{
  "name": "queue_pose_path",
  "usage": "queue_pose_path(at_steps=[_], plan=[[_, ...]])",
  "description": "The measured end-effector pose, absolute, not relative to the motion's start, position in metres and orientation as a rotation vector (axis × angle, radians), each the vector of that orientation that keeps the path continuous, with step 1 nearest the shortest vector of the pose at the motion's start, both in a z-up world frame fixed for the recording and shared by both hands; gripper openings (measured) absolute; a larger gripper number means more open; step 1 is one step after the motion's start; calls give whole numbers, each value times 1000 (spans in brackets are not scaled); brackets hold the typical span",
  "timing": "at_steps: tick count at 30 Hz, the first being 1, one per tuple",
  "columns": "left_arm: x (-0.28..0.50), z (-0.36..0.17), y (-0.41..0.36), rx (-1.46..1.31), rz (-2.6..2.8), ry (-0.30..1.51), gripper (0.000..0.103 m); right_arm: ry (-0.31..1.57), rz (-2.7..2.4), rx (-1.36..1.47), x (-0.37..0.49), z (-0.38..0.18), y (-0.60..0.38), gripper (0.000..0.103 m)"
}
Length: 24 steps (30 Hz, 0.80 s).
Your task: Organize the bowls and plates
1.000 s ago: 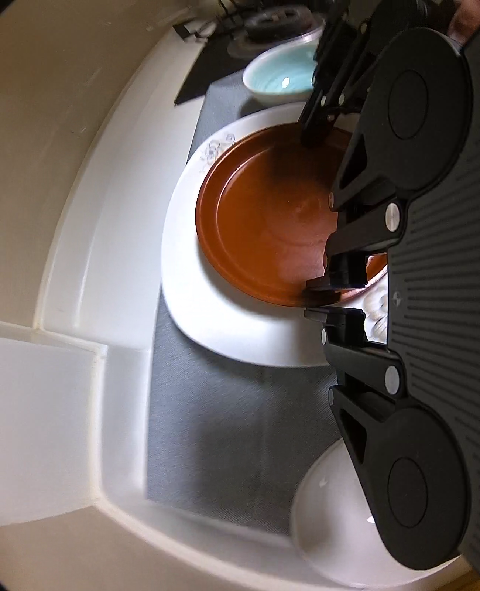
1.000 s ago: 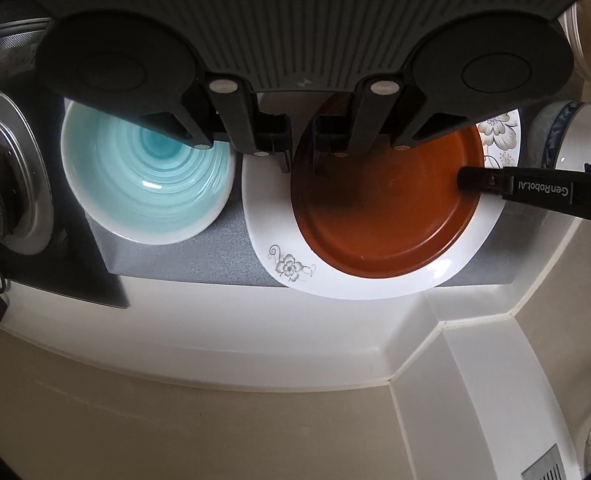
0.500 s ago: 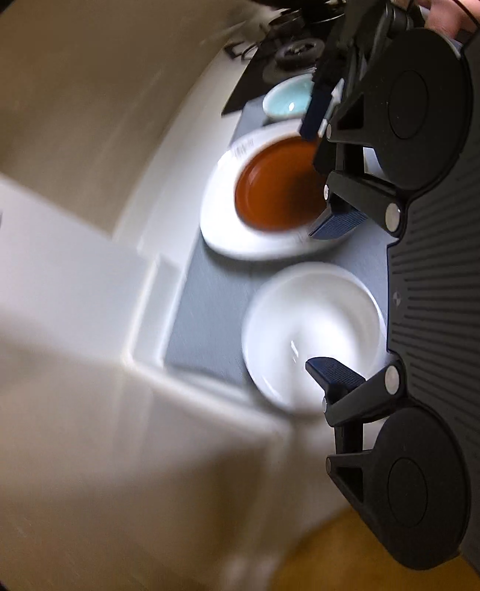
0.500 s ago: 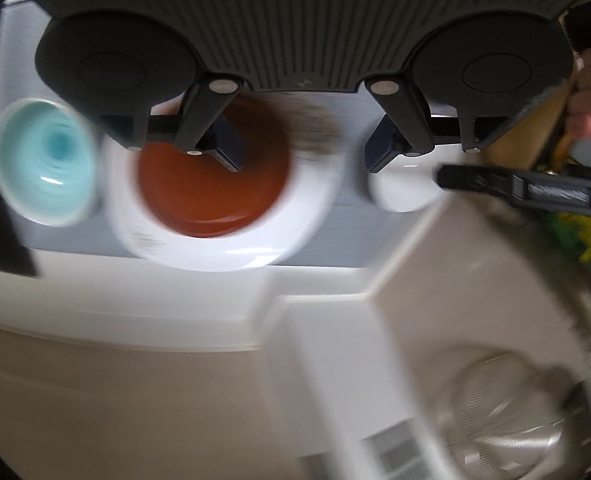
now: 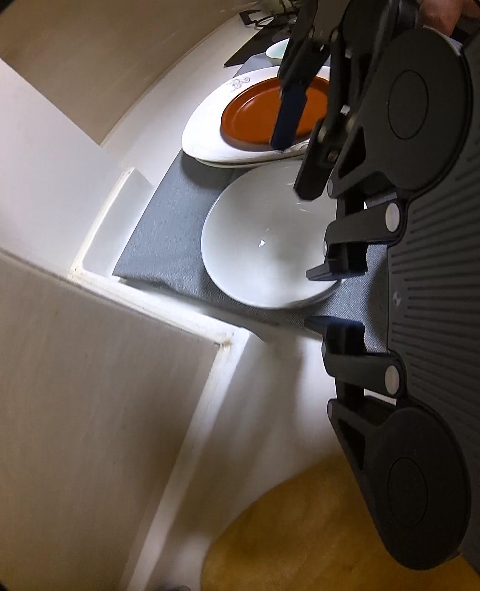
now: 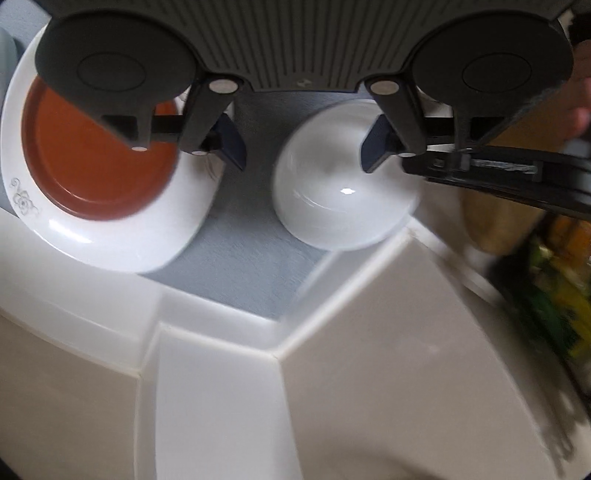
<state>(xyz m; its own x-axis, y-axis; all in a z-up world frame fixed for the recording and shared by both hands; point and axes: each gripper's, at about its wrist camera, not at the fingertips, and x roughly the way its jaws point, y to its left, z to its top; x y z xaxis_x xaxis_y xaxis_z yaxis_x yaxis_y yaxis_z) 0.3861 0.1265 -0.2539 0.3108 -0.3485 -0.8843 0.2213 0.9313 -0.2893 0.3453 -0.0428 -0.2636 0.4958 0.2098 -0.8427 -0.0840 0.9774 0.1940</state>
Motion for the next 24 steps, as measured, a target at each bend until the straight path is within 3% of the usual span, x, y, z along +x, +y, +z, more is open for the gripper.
queue_pose_path(at_steps=[2,4,15,24], plan=[[386,-256,124,-105,-383,1195,17,1062,176,154,349,-272,-44,61],[385,-258,118,-92,-380,1198,16,1113,165,143,351,-285,-44,22],[361,-224,85,18,-380,1189,17,1060,158,211,323,-257,-66,19],[343,-184,-3,102,-539,1179,18,929,3,266,273,-197,-140,19]])
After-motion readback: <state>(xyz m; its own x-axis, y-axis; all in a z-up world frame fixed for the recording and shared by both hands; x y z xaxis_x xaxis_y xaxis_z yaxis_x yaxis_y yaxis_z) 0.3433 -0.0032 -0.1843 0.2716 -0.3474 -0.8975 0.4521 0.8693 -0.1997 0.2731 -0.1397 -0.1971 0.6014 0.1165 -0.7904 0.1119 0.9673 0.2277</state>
